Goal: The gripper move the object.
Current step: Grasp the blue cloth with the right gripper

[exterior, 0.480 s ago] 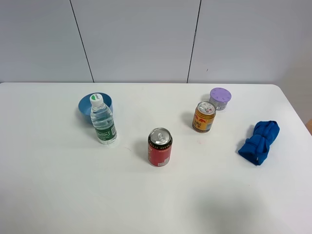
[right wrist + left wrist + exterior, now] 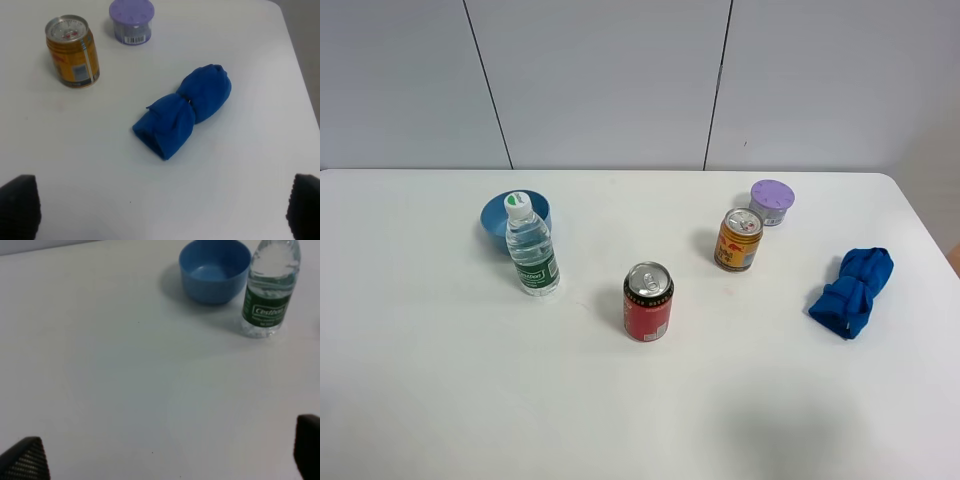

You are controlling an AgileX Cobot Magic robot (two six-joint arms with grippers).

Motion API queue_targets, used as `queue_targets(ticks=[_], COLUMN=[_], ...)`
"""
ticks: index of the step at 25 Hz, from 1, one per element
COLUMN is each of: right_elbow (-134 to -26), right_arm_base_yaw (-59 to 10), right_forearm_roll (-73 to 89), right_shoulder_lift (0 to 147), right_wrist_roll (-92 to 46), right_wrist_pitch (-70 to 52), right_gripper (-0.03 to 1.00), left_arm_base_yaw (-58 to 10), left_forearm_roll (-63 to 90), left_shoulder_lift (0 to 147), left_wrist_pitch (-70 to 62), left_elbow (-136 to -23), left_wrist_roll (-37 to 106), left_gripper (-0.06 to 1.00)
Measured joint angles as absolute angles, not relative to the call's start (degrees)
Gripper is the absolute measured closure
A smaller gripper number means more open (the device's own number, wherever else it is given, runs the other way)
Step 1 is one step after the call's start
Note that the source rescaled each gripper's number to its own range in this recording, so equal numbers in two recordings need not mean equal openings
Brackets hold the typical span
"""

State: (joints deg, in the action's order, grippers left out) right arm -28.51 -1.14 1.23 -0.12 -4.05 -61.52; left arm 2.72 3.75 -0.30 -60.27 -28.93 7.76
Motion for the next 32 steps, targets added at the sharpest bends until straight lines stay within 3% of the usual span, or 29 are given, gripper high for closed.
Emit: queue_targets(ticks=[23, 32], right_elbow=[-28.51, -35.72], right_arm_base_yaw=[-1.14, -1.14], right_forearm_roll=[-0.54, -0.58], right_shoulder_lift=[0.03, 19.91], right_wrist_roll=[11.34, 14.77], right_wrist_pitch=[-61.13, -60.12], right_gripper=[-0.03, -0.03], left_arm_base_yaw=[2.72, 2.72], left_forearm_roll=[3.75, 3.75], left_shoulder_lift=[-0.30, -0.30], left_wrist_pitch=[-60.27, -60.27], left_elbow=[-28.93, -28.93], left_wrist_roll=[7.76, 7.76], left_gripper=[-0.06, -0.06])
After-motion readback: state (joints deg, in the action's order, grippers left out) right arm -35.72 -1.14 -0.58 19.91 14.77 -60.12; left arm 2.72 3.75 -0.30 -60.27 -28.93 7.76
